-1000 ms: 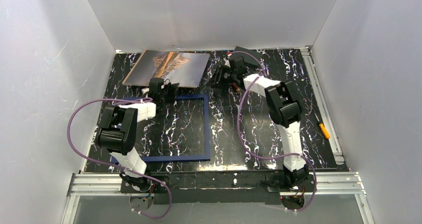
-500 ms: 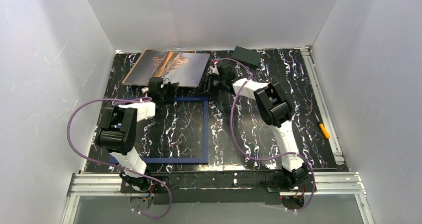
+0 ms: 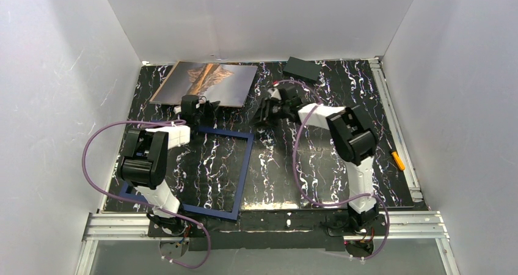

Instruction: Take the photo out of the frame

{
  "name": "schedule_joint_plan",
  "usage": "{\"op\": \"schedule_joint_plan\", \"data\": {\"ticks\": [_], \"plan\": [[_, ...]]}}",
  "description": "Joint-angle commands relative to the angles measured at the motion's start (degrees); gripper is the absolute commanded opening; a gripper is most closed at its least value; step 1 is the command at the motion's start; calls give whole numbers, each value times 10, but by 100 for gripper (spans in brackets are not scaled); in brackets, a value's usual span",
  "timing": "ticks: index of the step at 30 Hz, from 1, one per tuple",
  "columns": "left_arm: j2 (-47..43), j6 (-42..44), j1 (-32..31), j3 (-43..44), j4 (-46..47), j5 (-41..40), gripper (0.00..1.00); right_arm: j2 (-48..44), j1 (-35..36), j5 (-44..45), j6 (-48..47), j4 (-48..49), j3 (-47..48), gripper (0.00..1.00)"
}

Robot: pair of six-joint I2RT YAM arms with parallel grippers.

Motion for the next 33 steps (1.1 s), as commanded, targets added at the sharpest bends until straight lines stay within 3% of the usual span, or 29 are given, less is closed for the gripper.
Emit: {"op": "schedule_joint_plan", "data": {"ticks": [1, 7, 18, 24, 33], "plan": [[8, 21, 2, -2, 9, 48, 0, -80, -62, 23, 68, 52, -34, 49], [14, 31, 2, -30, 27, 57, 0, -52, -105, -35, 183, 123, 1, 50], [29, 24, 2, -37, 43, 64, 0, 35, -66, -58, 356, 296, 26, 51], [30, 22, 2, -45, 47, 60, 0, 56, -60, -57, 373, 309, 37, 43], [33, 19, 0, -40, 48, 63, 0, 68, -54, -51, 358, 287, 42, 43]]}}
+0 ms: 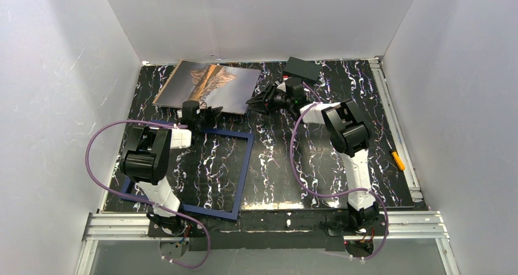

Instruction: Take the photo out of the frame

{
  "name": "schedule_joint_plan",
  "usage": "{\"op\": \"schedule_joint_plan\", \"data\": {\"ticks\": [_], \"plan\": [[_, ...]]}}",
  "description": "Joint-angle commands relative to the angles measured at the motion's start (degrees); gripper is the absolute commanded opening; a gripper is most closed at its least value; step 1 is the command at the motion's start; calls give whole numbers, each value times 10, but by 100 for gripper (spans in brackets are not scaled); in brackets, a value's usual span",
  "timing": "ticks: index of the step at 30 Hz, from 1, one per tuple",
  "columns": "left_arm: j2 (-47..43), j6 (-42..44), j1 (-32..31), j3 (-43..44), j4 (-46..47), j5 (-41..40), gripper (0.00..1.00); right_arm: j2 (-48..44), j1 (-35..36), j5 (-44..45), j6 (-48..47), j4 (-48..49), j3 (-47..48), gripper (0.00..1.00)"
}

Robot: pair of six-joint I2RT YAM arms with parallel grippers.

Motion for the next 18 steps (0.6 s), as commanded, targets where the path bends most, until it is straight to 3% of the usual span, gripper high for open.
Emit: {"op": "schedule_joint_plan", "data": {"ticks": [1, 9, 18], "plan": [[0, -12, -3, -4, -24, 22, 0, 10, 3, -5, 7, 26, 28, 42], [2, -14, -5, -7, -29, 25, 0, 2, 6, -5, 19, 45, 29, 35], [2, -19, -5, -6, -24, 23, 0, 1, 6, 10, 12, 41, 15, 42]]}}
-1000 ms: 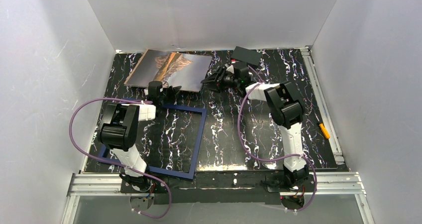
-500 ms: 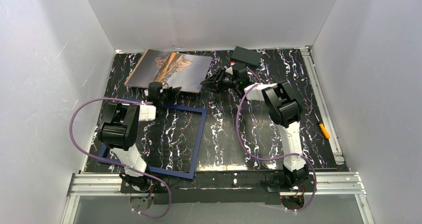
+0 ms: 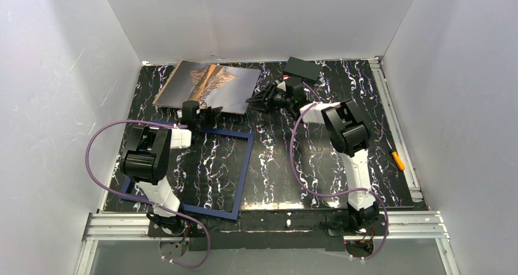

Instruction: Take the photo out of the frame

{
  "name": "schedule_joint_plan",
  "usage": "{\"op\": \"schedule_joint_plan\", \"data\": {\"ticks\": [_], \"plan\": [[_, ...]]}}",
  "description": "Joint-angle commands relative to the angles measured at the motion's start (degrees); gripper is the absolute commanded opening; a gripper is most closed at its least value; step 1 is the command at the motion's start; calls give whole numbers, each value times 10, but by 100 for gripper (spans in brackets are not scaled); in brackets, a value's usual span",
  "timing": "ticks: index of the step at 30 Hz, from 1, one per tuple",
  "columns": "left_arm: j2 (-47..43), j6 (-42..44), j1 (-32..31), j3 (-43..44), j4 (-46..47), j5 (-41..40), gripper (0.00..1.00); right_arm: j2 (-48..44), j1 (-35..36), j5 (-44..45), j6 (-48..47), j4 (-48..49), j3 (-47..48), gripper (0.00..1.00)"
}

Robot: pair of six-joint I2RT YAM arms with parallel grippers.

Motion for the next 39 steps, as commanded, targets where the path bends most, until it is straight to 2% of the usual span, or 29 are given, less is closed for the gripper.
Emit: {"op": "schedule_joint_plan", "data": {"ticks": [1, 13, 21, 24, 27, 31, 39], "plan": [[3, -17, -5, -5, -23, 24, 0, 0, 6, 8, -2, 30, 12, 42], [2, -21, -5, -6, -21, 24, 0, -15, 4, 30, -20, 4, -21, 43], [3, -23, -6, -5, -24, 26, 0, -37, -14, 37, -40, 3, -53, 46], [3, -22, -5, 0, -28, 28, 0, -30, -15, 36, -45, -6, -45, 46], [2, -21, -5, 2, -30, 28, 0, -18, -11, 29, -42, -10, -31, 40], [-1, -22, -5, 2, -33, 32, 0, -18, -31, 45, -66, -28, -32, 40], [-11, -34, -6, -12, -21, 36, 0, 26, -63, 49, -112, -106, 68, 40]]}}
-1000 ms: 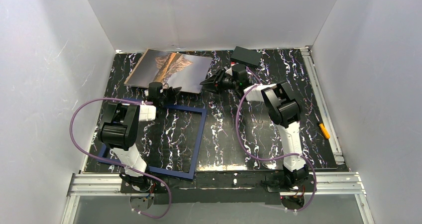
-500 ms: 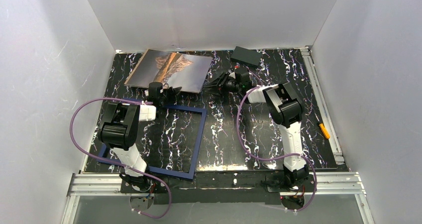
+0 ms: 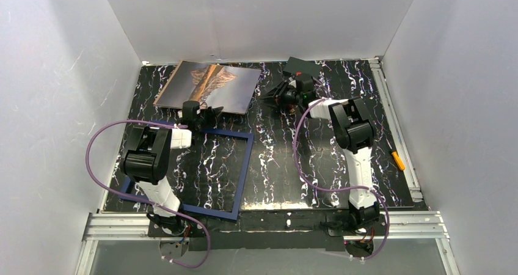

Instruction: Take the photo out of the frame

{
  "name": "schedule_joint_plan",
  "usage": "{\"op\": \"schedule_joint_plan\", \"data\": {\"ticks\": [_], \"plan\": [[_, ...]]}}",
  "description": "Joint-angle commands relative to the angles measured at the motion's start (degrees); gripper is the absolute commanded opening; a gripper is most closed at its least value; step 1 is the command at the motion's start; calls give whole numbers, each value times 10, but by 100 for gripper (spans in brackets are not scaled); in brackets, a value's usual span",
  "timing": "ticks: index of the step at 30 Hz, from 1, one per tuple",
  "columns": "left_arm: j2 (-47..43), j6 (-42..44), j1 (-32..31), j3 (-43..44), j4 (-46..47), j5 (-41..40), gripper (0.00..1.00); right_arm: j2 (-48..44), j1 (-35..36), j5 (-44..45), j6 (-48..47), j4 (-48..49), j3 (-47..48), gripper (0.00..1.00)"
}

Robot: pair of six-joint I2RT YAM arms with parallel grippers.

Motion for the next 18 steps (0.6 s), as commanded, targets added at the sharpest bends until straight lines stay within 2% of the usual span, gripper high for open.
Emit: {"op": "schedule_joint_plan", "data": {"ticks": [1, 5, 7, 11, 18], "plan": [[-15, -24, -4, -14, -22, 28, 0, 32, -15, 17, -47, -58, 97, 41], [-21, -28, -4, -18, -21, 30, 0, 65, -12, 10, -47, -99, 160, 41], [-19, -32, -4, -17, -19, 30, 0, 58, -4, 9, -43, -89, 139, 41], [-14, -34, -4, -11, -17, 31, 0, 8, 14, 15, -47, -55, 59, 36], [-9, -34, -5, -5, -16, 30, 0, -41, 48, 12, -53, -29, -10, 36]]}}
